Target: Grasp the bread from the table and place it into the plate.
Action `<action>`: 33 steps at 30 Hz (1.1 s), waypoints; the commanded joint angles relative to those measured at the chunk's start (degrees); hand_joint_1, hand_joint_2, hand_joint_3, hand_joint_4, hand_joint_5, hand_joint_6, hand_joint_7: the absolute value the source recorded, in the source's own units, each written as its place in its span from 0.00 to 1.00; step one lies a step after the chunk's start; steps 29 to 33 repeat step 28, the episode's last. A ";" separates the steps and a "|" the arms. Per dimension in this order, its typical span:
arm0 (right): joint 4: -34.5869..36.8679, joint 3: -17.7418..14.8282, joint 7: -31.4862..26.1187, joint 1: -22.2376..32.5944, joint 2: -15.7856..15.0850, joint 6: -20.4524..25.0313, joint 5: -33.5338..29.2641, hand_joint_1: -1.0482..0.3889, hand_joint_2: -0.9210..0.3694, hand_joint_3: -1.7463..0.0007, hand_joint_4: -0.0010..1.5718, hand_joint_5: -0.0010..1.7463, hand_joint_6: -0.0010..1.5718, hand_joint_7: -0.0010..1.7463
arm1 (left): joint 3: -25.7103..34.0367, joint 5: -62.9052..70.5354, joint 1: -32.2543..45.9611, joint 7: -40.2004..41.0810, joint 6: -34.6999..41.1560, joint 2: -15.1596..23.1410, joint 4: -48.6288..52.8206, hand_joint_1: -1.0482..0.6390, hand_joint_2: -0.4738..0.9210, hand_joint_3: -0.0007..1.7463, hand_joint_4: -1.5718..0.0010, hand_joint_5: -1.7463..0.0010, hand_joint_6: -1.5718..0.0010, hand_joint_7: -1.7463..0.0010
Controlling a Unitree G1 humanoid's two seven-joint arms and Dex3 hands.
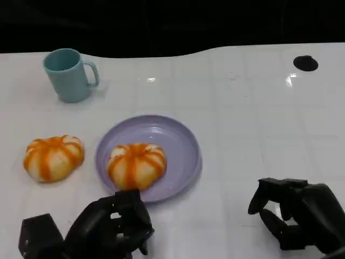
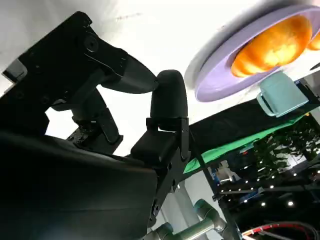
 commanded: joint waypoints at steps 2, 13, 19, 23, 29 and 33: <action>3.11 0.34 -3.54 -2.04 -1.09 -2.41 -0.35 0.55 0.45 0.26 0.59 1.00 0.50 0.87 | 0.57 -0.30 0.02 0.47 -0.04 0.92 0.26 0.30 0.80 0.37 0.48 0.00 0.50 0.21; 5.93 0.69 -5.33 -3.67 -1.19 -3.68 -0.27 0.54 0.46 0.25 0.59 1.00 0.50 0.85 | 0.80 -0.48 -0.34 0.20 -0.02 1.01 0.72 0.30 0.81 0.36 0.49 0.00 0.51 0.20; 6.07 0.77 -5.52 -3.52 -1.14 -4.60 0.06 0.55 0.45 0.25 0.59 1.00 0.51 0.84 | 0.66 -0.46 0.10 0.07 0.11 1.13 -0.06 0.31 0.82 0.36 0.49 0.00 0.51 0.20; 6.25 0.87 -5.40 -3.55 -1.12 -4.82 0.07 0.56 0.45 0.25 0.59 1.00 0.53 0.82 | 0.67 -0.43 0.24 0.38 0.76 1.21 -0.44 0.31 0.82 0.36 0.49 0.00 0.51 0.20; 6.67 0.96 -5.87 -3.66 -1.09 -4.54 -0.29 0.56 0.45 0.26 0.58 1.00 0.53 0.82 | 0.86 -0.54 -0.15 -0.16 -0.58 1.10 0.73 0.31 0.82 0.36 0.49 0.00 0.51 0.20; 6.67 0.96 -5.87 -3.66 -1.09 -4.54 -0.29 0.56 0.45 0.26 0.58 1.00 0.53 0.82 | 0.86 -0.54 -0.15 -0.16 -0.58 1.10 0.73 0.31 0.82 0.36 0.49 0.00 0.51 0.20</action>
